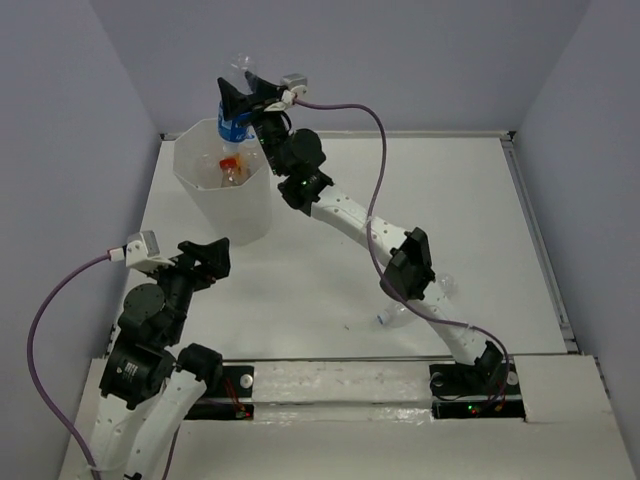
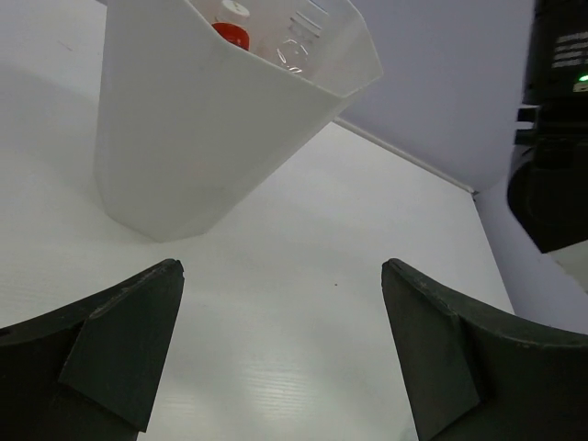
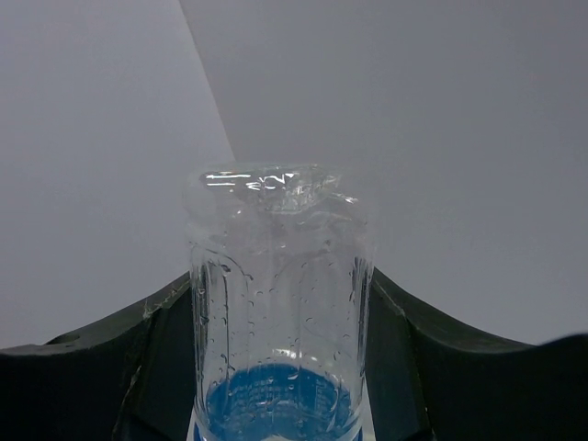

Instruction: Put the plastic bottles in the bin

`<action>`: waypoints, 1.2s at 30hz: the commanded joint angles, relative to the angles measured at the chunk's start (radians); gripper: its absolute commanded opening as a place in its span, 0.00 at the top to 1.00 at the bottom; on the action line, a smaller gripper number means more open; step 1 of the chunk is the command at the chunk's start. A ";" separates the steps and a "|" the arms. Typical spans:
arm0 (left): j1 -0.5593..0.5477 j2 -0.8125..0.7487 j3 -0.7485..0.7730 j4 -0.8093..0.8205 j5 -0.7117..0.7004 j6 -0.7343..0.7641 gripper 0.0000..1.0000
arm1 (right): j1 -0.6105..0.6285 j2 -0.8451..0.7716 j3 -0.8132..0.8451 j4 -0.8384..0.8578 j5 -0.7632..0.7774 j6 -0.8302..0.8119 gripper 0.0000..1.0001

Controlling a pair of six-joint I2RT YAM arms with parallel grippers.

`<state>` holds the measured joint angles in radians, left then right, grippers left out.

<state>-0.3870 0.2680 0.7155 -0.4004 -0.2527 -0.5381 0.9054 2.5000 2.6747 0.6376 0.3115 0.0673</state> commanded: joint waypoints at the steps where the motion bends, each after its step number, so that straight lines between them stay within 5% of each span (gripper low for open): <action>1: -0.012 -0.038 -0.008 0.025 -0.036 -0.010 0.01 | 0.010 -0.010 -0.065 0.129 -0.058 0.000 0.52; 5: -0.016 -0.041 -0.014 0.037 -0.025 -0.002 0.01 | 0.010 0.065 0.034 0.024 -0.127 0.025 0.41; 6: -0.016 -0.039 -0.014 0.038 -0.022 0.000 0.01 | 0.010 0.066 0.031 0.010 -0.149 0.023 0.27; 11: -0.009 -0.036 -0.016 0.043 -0.008 0.007 0.01 | 0.010 -0.026 -0.044 -0.087 -0.250 0.055 0.00; 18: 0.013 -0.009 -0.005 0.054 0.049 0.038 0.01 | 0.020 -0.200 -0.174 -0.213 -0.253 0.094 0.00; 22: 0.014 0.019 -0.002 0.081 0.122 0.076 0.01 | 0.020 -0.390 -0.378 -0.242 -0.215 0.088 0.00; 31: 0.001 0.197 -0.048 0.400 0.585 0.029 0.01 | 0.004 -1.127 -1.299 -0.246 0.203 -0.001 0.00; 34: -0.074 0.324 -0.033 0.521 0.601 0.004 0.01 | -0.068 -1.343 -1.591 -0.346 0.309 0.089 0.00; 36: -0.263 0.446 0.013 0.566 0.420 0.018 0.01 | -0.169 -1.562 -1.743 -0.500 0.344 0.219 0.00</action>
<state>-0.4534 0.5549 0.6788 -0.0250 0.2115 -0.5114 0.8730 1.2133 1.1564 0.3370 0.4469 0.1265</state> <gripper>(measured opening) 0.989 0.994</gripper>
